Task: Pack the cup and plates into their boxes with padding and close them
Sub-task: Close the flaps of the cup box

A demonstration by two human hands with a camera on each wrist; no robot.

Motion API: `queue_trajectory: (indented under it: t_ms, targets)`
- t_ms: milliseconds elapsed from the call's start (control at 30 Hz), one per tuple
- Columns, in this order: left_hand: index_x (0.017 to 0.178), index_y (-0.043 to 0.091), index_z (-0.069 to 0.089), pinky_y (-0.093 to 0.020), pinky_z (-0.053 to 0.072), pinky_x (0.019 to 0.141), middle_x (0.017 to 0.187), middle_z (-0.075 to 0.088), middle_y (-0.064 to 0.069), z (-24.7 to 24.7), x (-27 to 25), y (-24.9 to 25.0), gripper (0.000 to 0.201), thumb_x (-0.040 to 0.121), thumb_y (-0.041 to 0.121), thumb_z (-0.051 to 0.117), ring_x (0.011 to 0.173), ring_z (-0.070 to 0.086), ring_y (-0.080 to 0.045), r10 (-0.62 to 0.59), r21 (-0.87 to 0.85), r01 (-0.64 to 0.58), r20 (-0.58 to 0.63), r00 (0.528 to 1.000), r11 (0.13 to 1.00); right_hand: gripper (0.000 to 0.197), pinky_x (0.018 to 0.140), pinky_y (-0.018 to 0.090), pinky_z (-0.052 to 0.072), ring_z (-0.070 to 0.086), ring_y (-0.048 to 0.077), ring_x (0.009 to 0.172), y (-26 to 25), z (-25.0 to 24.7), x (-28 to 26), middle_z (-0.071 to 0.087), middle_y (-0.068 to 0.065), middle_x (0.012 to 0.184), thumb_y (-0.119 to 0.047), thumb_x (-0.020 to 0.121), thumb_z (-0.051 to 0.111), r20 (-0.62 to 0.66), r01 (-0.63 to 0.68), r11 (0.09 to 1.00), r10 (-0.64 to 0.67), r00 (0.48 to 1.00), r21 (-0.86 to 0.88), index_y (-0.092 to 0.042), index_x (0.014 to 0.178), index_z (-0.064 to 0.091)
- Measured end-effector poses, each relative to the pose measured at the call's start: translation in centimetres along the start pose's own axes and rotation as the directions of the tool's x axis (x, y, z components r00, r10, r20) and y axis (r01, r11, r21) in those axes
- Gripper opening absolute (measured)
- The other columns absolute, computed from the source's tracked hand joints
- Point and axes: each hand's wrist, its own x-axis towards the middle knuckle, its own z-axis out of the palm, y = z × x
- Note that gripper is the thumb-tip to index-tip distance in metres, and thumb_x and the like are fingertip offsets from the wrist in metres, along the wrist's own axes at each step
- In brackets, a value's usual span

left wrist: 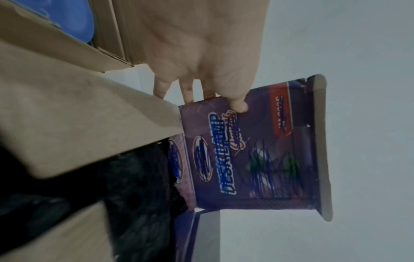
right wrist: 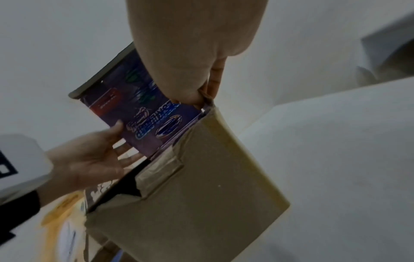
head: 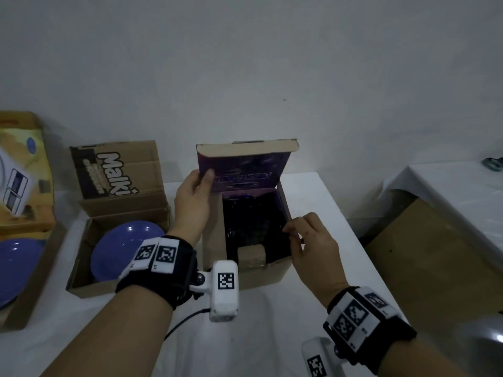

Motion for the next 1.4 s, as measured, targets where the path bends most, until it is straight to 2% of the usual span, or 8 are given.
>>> queue_trajectory:
  t_ms: [167, 400, 567, 667, 900, 1167, 1267, 1400]
  targets:
    - [0.082, 0.037, 0.067, -0.052, 0.05, 0.09, 0.095, 0.071, 0.005, -0.1, 2.5, -0.6, 0.023, 0.095, 0.03, 0.051, 0.095, 0.066, -0.022, -0.117, 0.061, 0.121, -0.063, 0.991, 0.991, 0.04, 0.049, 0.032, 0.048, 0.051, 0.019, 0.071, -0.5, 0.3, -0.3, 0.055, 0.0, 0.081, 0.015, 0.065, 0.06, 0.017, 0.092, 0.993, -0.091, 0.996, -0.08, -0.017, 0.089, 0.061]
    - [0.107, 0.025, 0.063, -0.027, 0.048, 0.073, 0.111, 0.067, 0.0, 0.0, 3.1, -0.3, 0.021, 0.099, 0.018, 0.045, 0.092, 0.064, -0.011, -0.221, 0.011, 0.222, -0.04, 0.974, 0.975, 0.01, 0.057, 0.032, 0.05, 0.052, 0.021, 0.076, -0.6, 0.3, -0.2, 0.057, -0.002, 0.086, -0.015, 0.078, 0.065, 0.246, 0.165, 0.974, -0.125, 0.961, -0.152, -0.018, 0.086, 0.07]
    - [0.111, 0.022, 0.062, -0.023, 0.049, 0.066, 0.096, 0.067, 0.009, -0.7, 1.3, 0.2, 0.022, 0.099, 0.016, 0.044, 0.085, 0.062, -0.002, -0.199, -0.044, 0.199, 0.009, 0.98, 0.979, 0.066, 0.08, 0.034, 0.039, 0.044, 0.019, 0.102, -1.9, 0.7, -0.3, 0.052, -0.006, 0.109, -0.061, 0.093, 0.011, 0.432, 0.117, 0.968, -0.009, 0.902, -0.223, -0.03, 0.093, 0.07]
    - [0.105, 0.023, 0.063, -0.02, 0.046, 0.072, 0.088, 0.067, 0.016, -1.2, 0.4, 0.1, 0.019, 0.097, 0.014, 0.049, 0.082, 0.059, 0.002, -0.139, -0.003, 0.139, 0.02, 0.99, 0.99, 0.066, 0.09, 0.032, 0.025, 0.032, 0.008, 0.114, -2.1, 0.6, -0.3, 0.045, -0.014, 0.119, -0.069, 0.084, 0.013, 0.486, -0.067, 0.995, 0.096, 0.869, -0.078, -0.034, 0.092, 0.069]
    - [0.094, 0.02, 0.072, -0.012, 0.049, 0.07, 0.096, 0.07, 0.002, -2.9, -1.8, -0.2, 0.037, 0.093, -0.001, 0.043, 0.082, 0.065, -0.006, -0.176, 0.006, 0.176, 0.134, 0.975, 0.984, 0.026, 0.076, 0.022, 0.047, 0.059, 0.002, 0.085, -0.4, 0.0, -2.3, 0.066, -0.009, 0.087, -0.038, 0.083, 0.057, 0.237, -0.078, 0.93, -0.01, 0.971, 0.359, -0.019, 0.073, 0.072]
    - [0.115, 0.022, 0.065, -0.015, 0.043, 0.092, 0.122, 0.061, 0.006, -3.3, -3.3, 0.8, 0.036, 0.083, 0.04, 0.061, 0.109, 0.057, -0.001, -0.132, 0.108, 0.103, 0.307, 0.942, 0.989, 0.023, 0.074, 0.022, 0.05, 0.062, 0.011, 0.078, -0.9, -1.6, -1.5, 0.066, -0.001, 0.077, -0.017, 0.085, 0.043, 0.311, -0.435, 0.484, 0.318, 0.896, 0.759, 0.003, 0.087, 0.056]
    - [0.124, 0.024, 0.058, -0.005, 0.044, 0.076, 0.133, 0.051, 0.006, -3.4, -3.6, 1.3, 0.057, 0.071, 0.041, 0.072, 0.097, 0.058, 0.012, -0.124, 0.124, 0.083, 0.369, 0.921, 0.989, 0.028, 0.079, 0.022, 0.051, 0.061, 0.009, 0.087, -0.6, -1.8, -1.3, 0.066, 0.0, 0.094, -0.016, 0.079, 0.056, 0.405, -0.46, 0.51, 0.223, 0.887, 0.727, -0.008, 0.106, 0.06]
    - [0.125, 0.037, 0.054, -0.011, 0.046, 0.082, 0.134, 0.047, 0.012, -3.7, -3.7, 1.7, 0.078, 0.051, 0.052, 0.078, 0.111, 0.055, -0.005, -0.171, 0.21, 0.077, 0.477, 0.862, 0.975, 0.047, 0.078, 0.018, 0.05, 0.063, 0.001, 0.094, -1.0, -1.1, -1.4, 0.067, -0.008, 0.103, -0.017, 0.076, 0.076, 0.485, -0.519, 0.662, 0.26, 0.835, 0.54, -0.023, 0.119, 0.056]
